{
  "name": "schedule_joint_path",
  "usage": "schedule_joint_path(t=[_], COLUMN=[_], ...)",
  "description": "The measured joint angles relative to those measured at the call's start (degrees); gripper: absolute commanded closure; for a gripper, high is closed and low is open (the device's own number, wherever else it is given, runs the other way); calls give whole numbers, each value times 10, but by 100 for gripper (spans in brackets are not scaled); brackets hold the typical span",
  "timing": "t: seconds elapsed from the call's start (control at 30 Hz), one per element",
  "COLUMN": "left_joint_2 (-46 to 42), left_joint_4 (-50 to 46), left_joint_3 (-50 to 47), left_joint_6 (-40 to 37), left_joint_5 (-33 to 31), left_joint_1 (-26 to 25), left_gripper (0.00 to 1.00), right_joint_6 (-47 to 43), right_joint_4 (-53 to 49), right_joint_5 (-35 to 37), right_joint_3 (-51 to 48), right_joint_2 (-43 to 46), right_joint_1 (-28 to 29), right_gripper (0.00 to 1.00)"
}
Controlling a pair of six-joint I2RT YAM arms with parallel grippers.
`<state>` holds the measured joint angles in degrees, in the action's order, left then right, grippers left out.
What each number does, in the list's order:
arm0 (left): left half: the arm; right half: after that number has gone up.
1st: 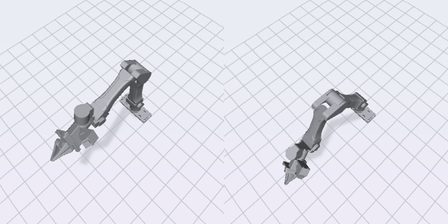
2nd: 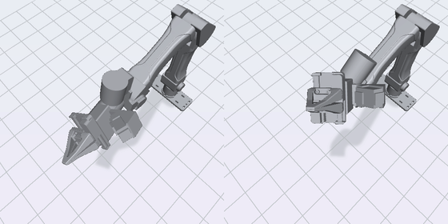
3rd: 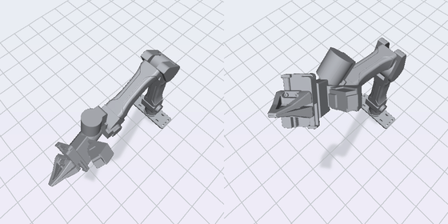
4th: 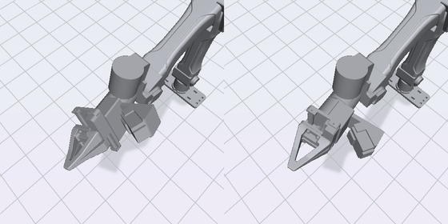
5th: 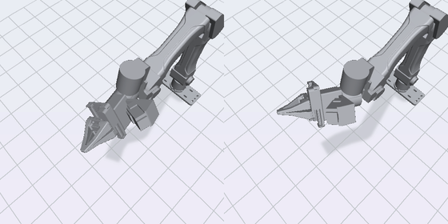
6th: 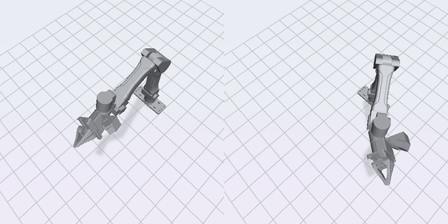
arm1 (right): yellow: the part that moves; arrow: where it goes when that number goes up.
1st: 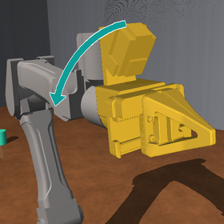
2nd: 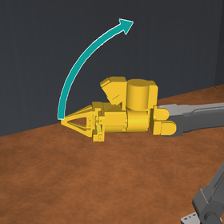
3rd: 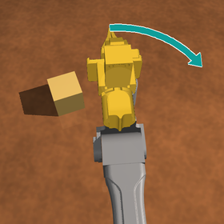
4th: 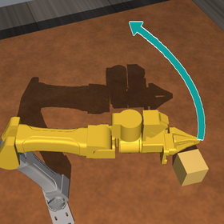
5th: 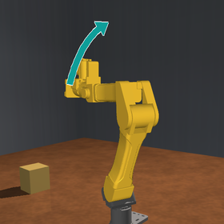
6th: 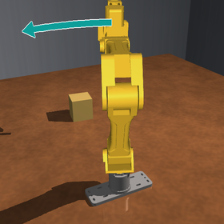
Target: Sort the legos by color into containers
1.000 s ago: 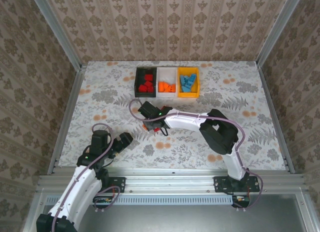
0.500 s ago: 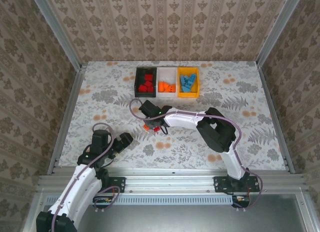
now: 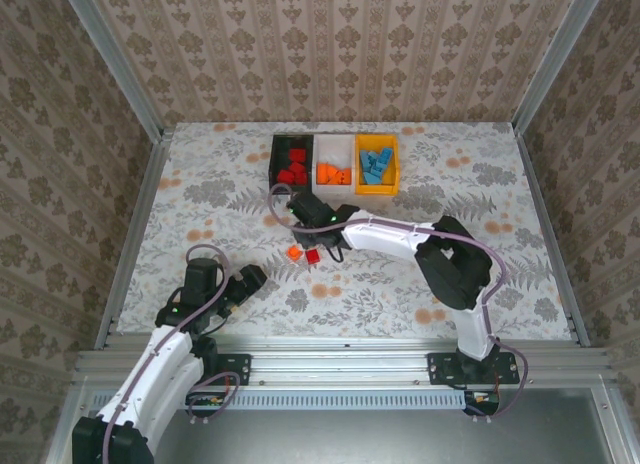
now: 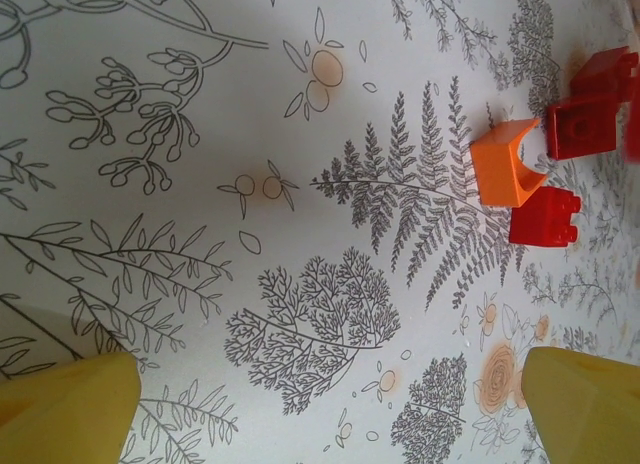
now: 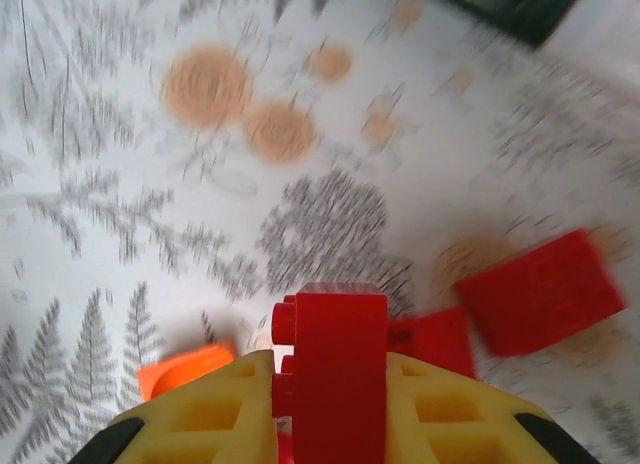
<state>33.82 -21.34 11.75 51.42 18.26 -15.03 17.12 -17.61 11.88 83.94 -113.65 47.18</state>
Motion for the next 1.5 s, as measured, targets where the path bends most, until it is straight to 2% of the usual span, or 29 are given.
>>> schedule_joint_path(t=[0.2,0.33,0.57,0.6,0.67,0.7,0.77,0.9,1.0,1.07,1.17,1.33,1.4,1.5], left_joint_2=[4,7,31,32,32,32,32,43,71,111,213,405,457,522], left_joint_4=[8,16,44,48,54,56,57,55,47,33,-2,-38,-48,-67], left_joint_3=[0,0,0,0,0,0,3,32,76,120,218,371,399,430], left_joint_6=[0,0,0,0,0,0,-2,-16,-27,-41,-79,-156,-185,-223], left_joint_5=[0,0,5,7,11,12,15,13,-15,-49,-100,-181,-194,-212], left_joint_1=[0,-1,-4,-4,-7,-8,-10,-22,-60,-108,-169,-207,-219,-235], left_gripper=[0,0,0,0,0,0,0,1,2,2,3,14,19,22], right_joint_6=[17,24,-8,-12,-20,-23,-28,-36,-38,-37,-31,19,50,89], right_joint_4=[21,24,-21,-34,-57,-71,-92,-109,-108,-97,-55,48,85,122], right_joint_5=[3,-4,-50,-57,-69,-74,-80,-84,-85,-85,-83,-62,-61,-58], right_joint_3=[96,217,437,472,529,559,596,596,542,469,308,-7,-97,-202], right_joint_2=[-26,-101,-260,-283,-318,-335,-353,-350,-318,-271,-156,105,181,251], right_joint_1=[-72,-103,-123,-126,-129,-129,-130,-130,-127,-125,-124,-137,-155,-178], right_gripper=[75,74,73,70,50,45,44,44,44,44,43,41,41,40])
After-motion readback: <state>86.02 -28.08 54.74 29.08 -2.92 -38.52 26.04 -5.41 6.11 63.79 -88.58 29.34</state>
